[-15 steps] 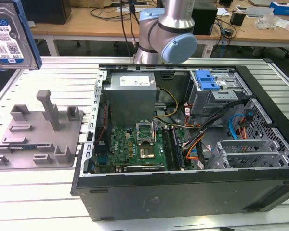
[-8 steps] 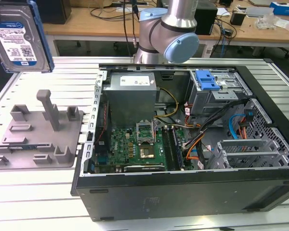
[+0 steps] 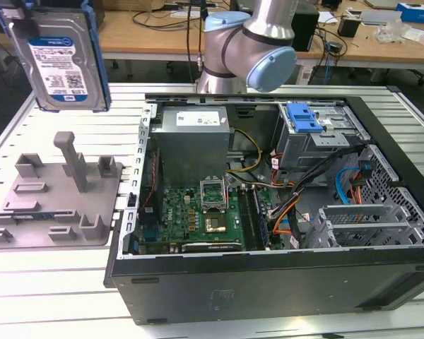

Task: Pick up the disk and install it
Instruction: 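Pick up the disk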

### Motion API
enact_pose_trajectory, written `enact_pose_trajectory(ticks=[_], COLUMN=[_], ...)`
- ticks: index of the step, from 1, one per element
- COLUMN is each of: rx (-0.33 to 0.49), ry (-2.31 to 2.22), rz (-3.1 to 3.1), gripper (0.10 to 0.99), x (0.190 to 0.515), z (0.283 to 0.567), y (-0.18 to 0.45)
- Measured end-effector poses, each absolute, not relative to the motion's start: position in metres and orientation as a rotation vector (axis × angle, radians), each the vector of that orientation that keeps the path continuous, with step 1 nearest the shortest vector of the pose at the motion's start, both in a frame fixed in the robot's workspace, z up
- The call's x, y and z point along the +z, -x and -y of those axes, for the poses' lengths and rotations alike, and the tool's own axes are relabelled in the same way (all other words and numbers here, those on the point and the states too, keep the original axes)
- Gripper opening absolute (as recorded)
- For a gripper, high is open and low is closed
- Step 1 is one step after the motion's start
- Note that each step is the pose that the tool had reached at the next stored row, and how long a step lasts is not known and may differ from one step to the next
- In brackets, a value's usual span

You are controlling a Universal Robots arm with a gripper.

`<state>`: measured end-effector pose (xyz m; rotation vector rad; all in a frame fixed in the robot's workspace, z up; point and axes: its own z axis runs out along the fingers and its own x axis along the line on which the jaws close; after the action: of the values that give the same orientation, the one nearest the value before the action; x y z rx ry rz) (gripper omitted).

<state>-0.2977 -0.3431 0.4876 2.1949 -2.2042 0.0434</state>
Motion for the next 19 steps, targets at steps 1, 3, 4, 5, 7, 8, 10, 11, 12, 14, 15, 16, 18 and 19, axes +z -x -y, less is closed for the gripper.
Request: enact_pose_trajectory(ticks=[1,3,4,5,7,8,10,11,12,14,15,16,18,19], rx=[0.042,0.041,0.041,0.041,0.04,0.04,0.039,0.038,0.038,0.037,0.036,0.036,0.035,0.034], ry=[-2.195,-2.194,-2.194,-2.194,-2.193,-2.194,-2.193,-2.193,-2.193,-2.192,-2.192,-2.192,-2.191,-2.191], rz=[2.204,2.203,2.203,2.203,2.203,2.202,2.202,2.202,2.201,2.201,2.201,2.201,2.2,2.2], gripper=[0.365,0.365,0.365,0.365,0.365,0.365,0.365,0.365,0.365,0.365,0.365,0.365,0.365,0.365], x=[0.488,0.488,0.488,0.488,0.488,0.488,0.488,0.488,0.488,0.488,0.488,0.488,0.488,0.488], z=[0.347,0.351,0.353,0.354,0.357,0.359,0.363,0.365,0.368,0.371,0.374,0.377,0.381,0.384], y=[0.286,0.271,0.266,0.261,0.251,0.247,0.235,0.226,0.218,0.208,0.199,0.192,0.178,0.171])
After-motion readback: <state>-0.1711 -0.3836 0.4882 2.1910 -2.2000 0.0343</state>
